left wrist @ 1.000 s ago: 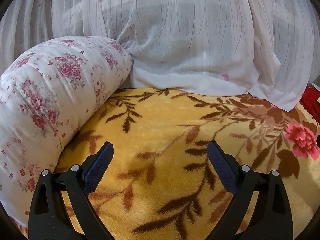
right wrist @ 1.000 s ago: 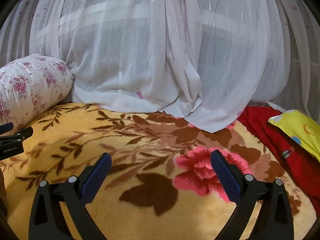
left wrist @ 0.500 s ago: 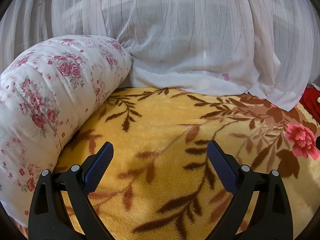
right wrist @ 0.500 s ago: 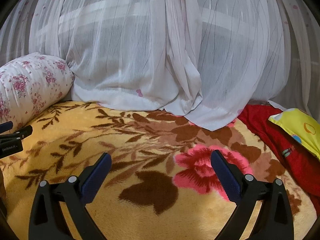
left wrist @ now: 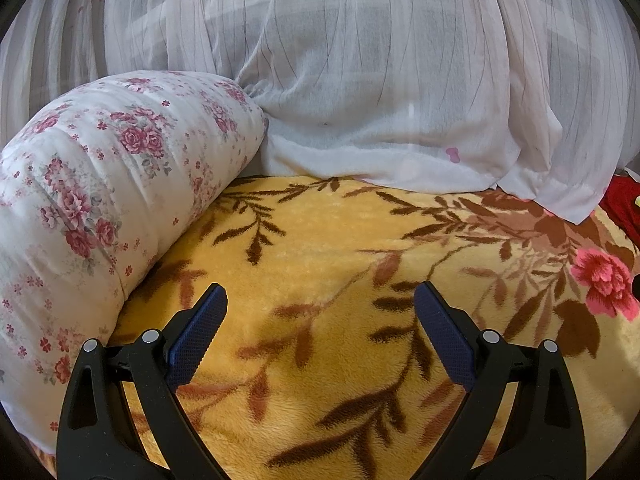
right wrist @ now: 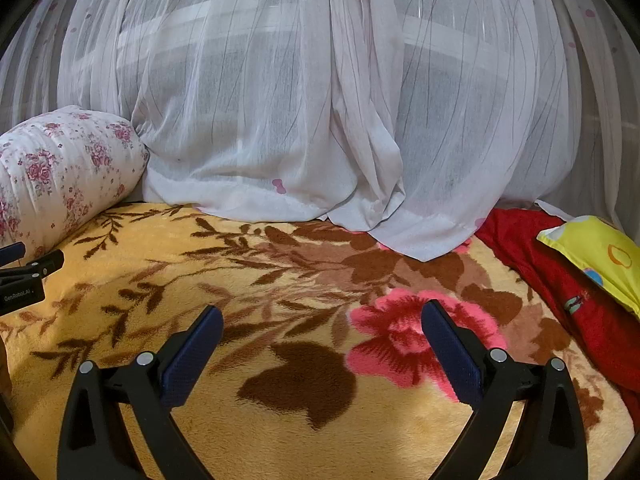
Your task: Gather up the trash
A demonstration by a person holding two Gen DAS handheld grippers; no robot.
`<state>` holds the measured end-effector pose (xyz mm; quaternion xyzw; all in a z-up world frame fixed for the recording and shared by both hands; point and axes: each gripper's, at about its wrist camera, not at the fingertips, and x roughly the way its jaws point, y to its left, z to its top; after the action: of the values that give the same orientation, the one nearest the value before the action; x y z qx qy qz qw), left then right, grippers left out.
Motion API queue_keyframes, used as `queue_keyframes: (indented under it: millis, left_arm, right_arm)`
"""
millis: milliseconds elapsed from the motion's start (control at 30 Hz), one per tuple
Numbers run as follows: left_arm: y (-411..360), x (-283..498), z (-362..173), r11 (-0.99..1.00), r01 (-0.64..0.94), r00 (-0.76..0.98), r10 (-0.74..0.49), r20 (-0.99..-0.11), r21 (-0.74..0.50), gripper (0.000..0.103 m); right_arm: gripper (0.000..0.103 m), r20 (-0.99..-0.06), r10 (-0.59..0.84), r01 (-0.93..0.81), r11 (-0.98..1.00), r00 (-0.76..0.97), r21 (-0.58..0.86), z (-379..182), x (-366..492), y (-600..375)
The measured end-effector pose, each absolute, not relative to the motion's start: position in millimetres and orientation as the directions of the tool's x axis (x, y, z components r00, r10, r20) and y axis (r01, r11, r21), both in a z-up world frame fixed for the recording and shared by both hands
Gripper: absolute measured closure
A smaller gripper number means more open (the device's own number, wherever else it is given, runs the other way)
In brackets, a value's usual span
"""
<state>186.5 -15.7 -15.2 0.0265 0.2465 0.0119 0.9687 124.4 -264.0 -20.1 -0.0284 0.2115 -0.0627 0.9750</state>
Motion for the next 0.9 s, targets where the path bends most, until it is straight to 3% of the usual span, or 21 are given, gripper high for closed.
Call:
queue_keyframes:
  millis: [900]
  left_arm:
    - [-6, 186, -12, 0.998, -0.025, 0.89, 0.052, -0.454, 0.065, 0.011]
  right_arm:
    - [0.005, -0.412, -0.136, 0.112, 0.99, 0.901, -0.083, -22, 125, -263]
